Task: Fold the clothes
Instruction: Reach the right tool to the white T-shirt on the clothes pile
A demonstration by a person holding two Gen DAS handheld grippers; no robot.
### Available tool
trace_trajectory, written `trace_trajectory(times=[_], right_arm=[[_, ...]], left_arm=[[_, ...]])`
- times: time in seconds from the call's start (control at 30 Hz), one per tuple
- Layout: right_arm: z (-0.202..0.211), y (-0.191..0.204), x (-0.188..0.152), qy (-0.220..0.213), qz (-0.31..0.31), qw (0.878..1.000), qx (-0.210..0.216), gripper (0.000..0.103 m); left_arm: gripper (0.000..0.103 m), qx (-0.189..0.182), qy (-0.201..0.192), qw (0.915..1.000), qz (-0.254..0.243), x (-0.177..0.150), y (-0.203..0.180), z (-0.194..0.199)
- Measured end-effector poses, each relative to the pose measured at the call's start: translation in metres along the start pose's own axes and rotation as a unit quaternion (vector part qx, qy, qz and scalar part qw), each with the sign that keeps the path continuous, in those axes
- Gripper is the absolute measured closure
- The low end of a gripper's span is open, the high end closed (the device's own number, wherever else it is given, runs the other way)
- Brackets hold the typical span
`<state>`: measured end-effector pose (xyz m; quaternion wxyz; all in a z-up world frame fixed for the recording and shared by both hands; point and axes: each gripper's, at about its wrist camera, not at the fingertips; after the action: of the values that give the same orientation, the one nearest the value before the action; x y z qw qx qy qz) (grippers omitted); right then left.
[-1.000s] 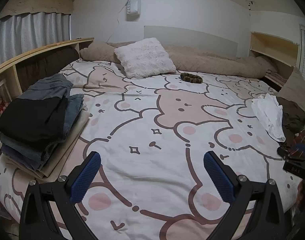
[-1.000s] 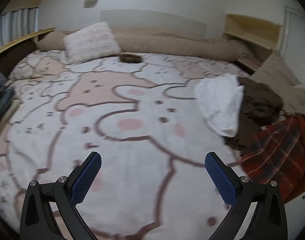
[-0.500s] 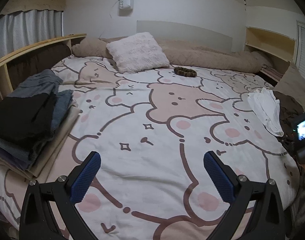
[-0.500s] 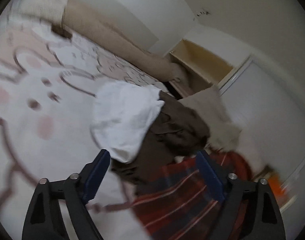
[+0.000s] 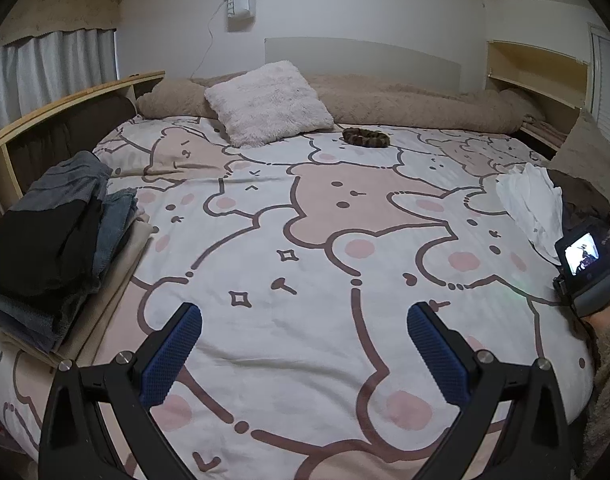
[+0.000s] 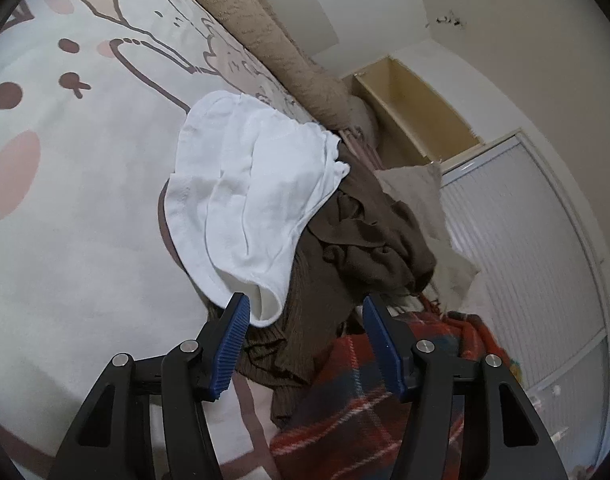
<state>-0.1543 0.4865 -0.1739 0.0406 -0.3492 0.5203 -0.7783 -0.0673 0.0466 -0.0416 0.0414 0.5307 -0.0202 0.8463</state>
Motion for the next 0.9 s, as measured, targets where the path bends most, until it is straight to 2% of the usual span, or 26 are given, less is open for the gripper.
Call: trace_trajectory(times=[0.03, 0.1, 0.2, 0.23, 0.27, 0.37, 0.43, 0.47, 0.53, 0.57, 0.63, 0.73, 0.8, 0.87, 0.9], right_arm=[[-0.004, 0.001, 0.000, 0.006, 0.000, 1.000, 0.003, 0.044], [-0.017, 0.003, 0.001, 0.025, 0.001, 1.000, 0.012, 0.052], [-0.035, 0.008, 0.002, 0.050, 0.002, 0.998, 0.039, 0.076], [-0.039, 0.010, 0.003, 0.057, 0.002, 0.997, 0.047, 0.087], [-0.042, 0.010, 0.003, 0.063, -0.001, 0.996, 0.056, 0.092], [-0.044, 0.004, 0.004, 0.063, -0.028, 0.994, 0.082, 0.100], [-0.031, -0.014, 0.010, 0.034, -0.077, 0.990, 0.113, 0.101], [-0.018, -0.029, 0.015, 0.013, -0.119, 0.983, 0.141, 0.101], [0.007, -0.053, 0.030, -0.020, -0.190, 0.961, 0.199, 0.101], [0.019, -0.064, 0.037, -0.034, -0.226, 0.946, 0.229, 0.101], [0.040, -0.079, 0.054, -0.046, -0.291, 0.903, 0.312, 0.101], [0.092, -0.084, 0.082, -0.091, -0.324, 0.832, 0.441, 0.103], [0.147, -0.077, 0.105, -0.136, -0.301, 0.801, 0.500, 0.103], [0.199, -0.065, 0.120, -0.173, -0.268, 0.791, 0.523, 0.103], [0.213, -0.061, 0.123, -0.184, -0.262, 0.795, 0.515, 0.103]], left_arm=[[0.000, -0.001, 0.001, 1.0000, -0.001, 0.000, -0.002, 0.000], [0.000, -0.004, 0.002, 1.0000, -0.005, 0.000, -0.005, 0.001], [0.000, -0.005, -0.001, 0.9999, -0.015, 0.000, -0.008, 0.004], [0.000, -0.004, -0.002, 0.9999, -0.014, 0.000, -0.007, 0.005], [0.000, -0.004, -0.003, 0.9999, -0.012, 0.000, -0.006, 0.006], [0.000, -0.003, -0.006, 1.0000, -0.004, 0.000, -0.002, 0.008], [0.000, -0.003, -0.008, 0.9999, 0.004, 0.000, 0.002, 0.010], [0.000, -0.003, -0.009, 0.9999, 0.007, 0.000, 0.004, 0.010], [0.000, -0.003, -0.011, 0.9998, 0.014, 0.000, 0.009, 0.011], [0.000, -0.002, -0.014, 0.9997, 0.019, 0.000, 0.012, 0.013], [0.000, 0.001, -0.023, 0.9994, 0.026, 0.002, 0.019, 0.020], [0.000, 0.009, -0.040, 0.9987, 0.030, 0.005, 0.032, 0.034], [0.000, 0.026, -0.055, 0.9977, 0.029, 0.007, 0.045, 0.046], [0.000, 0.037, -0.067, 0.9965, 0.034, 0.008, 0.059, 0.058], [0.000, 0.042, -0.073, 0.9958, 0.036, 0.009, 0.066, 0.064]])
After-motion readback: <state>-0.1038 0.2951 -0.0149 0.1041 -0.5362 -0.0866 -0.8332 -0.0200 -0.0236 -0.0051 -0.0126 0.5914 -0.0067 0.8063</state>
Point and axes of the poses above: each gripper's, at about its wrist camera, not at the fingertips, and z roughly against the way its jaws point, y to its left, x to its top, and after that the axes turned 13 degrees about -y, right-handed
